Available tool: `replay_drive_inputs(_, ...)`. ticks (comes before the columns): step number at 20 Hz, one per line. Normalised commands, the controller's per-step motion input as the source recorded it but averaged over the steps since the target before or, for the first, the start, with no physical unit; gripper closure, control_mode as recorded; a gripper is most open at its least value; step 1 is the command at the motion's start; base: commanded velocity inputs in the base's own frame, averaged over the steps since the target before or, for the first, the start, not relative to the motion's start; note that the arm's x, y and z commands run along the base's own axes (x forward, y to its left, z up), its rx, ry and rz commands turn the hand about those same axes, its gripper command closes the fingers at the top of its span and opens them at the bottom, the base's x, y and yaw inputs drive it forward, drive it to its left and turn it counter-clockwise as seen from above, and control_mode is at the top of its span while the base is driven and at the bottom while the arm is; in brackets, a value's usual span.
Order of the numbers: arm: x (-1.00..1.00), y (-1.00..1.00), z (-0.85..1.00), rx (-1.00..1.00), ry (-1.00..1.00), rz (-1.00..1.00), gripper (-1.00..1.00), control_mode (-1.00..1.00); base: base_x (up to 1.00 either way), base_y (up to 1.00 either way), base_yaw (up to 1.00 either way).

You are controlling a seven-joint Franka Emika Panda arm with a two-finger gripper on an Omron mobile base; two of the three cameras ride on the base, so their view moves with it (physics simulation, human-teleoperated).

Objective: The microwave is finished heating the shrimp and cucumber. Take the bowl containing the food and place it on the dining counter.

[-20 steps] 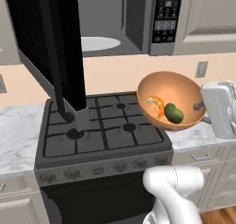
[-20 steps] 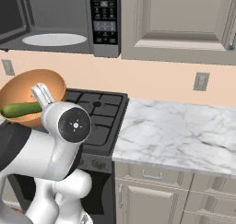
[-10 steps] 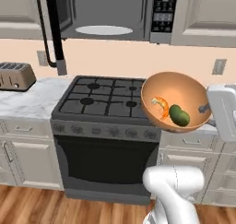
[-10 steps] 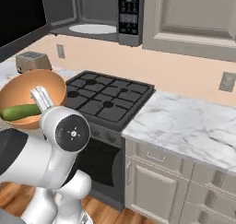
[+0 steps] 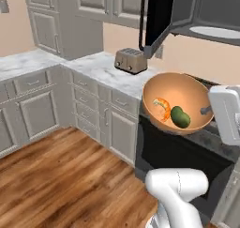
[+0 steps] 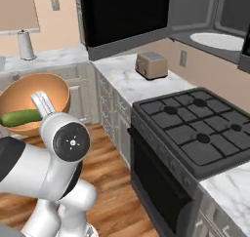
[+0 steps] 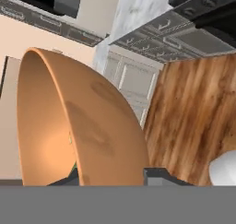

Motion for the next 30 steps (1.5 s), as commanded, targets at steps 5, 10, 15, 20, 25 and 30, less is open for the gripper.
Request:
replay_drive_inputs(5,0.0,0.0,0.0,0.0,0.0,0.0,1.0,1.0,-0.02,0.0,1.0)
replay_drive_inputs(10,0.0,0.0,0.0,0.0,0.0,0.0,1.0,1.0,0.26,0.01,0.94)
replay_drive_inputs(15,0.0,0.0,0.0,0.0,0.0,0.0,1.0,1.0,0.79,0.05,0.77)
replay_drive_inputs(20,0.0,0.0,0.0,0.0,0.0,0.0,1.0,1.0,1.0,0.0,0.34)
replay_drive_inputs(25,0.0,0.0,0.0,0.0,0.0,0.0,1.0,1.0,1.0,0.14,0.17)
replay_drive_inputs(30,0.0,0.0,0.0,0.0,0.0,0.0,1.0,1.0,1.0,0.87,0.14)
